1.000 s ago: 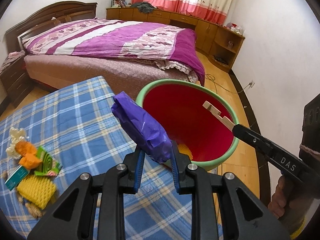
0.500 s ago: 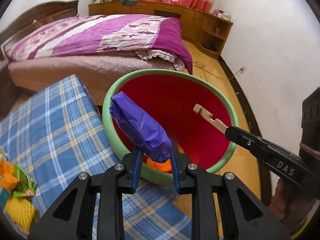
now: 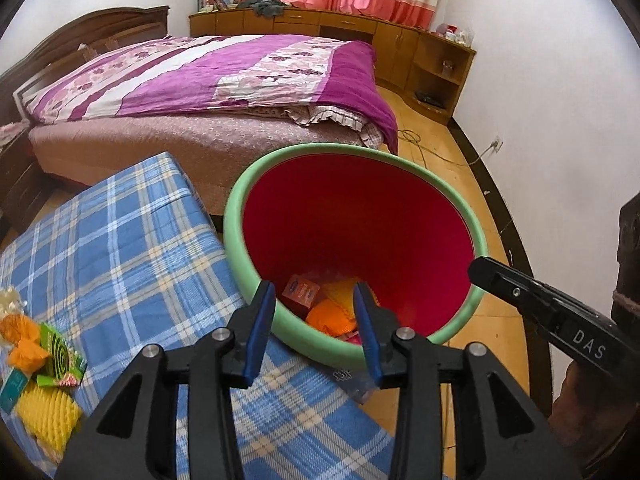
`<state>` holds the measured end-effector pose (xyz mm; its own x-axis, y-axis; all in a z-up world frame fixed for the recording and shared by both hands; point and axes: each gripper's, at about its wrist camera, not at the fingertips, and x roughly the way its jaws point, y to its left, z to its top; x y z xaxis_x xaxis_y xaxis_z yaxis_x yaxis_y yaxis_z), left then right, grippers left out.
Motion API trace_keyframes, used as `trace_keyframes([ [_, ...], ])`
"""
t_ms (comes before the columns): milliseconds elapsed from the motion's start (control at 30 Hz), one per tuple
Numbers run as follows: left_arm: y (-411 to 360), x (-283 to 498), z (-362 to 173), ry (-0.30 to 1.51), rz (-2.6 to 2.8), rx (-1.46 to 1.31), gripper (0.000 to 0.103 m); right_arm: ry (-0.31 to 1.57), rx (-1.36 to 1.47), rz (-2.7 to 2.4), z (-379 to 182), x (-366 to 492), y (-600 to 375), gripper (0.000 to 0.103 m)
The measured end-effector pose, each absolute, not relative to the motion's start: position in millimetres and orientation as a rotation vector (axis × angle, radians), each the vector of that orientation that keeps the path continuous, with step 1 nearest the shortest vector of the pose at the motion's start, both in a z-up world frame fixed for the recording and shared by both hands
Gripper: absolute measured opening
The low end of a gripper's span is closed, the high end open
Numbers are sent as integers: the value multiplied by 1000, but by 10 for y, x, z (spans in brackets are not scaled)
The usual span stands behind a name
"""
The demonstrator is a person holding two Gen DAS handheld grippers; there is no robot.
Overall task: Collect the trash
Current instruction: 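Move both tools back toward the items on the table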
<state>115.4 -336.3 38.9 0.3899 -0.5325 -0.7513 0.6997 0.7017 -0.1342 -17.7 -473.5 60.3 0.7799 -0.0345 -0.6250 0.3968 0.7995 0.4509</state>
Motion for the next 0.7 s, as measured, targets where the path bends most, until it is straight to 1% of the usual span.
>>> trace_keyframes([
  [133,-3196,1132,414,877,-770,185,40,634,606,-235,654,-196,-4684,28],
  [333,-2861,1101,469,887,-731,124,40,627,610,-207,721,-227,-4520,35],
  [700,-2140,1080,476,902,-600,16,40,664,582,-140,727,-175,-4105,37],
])
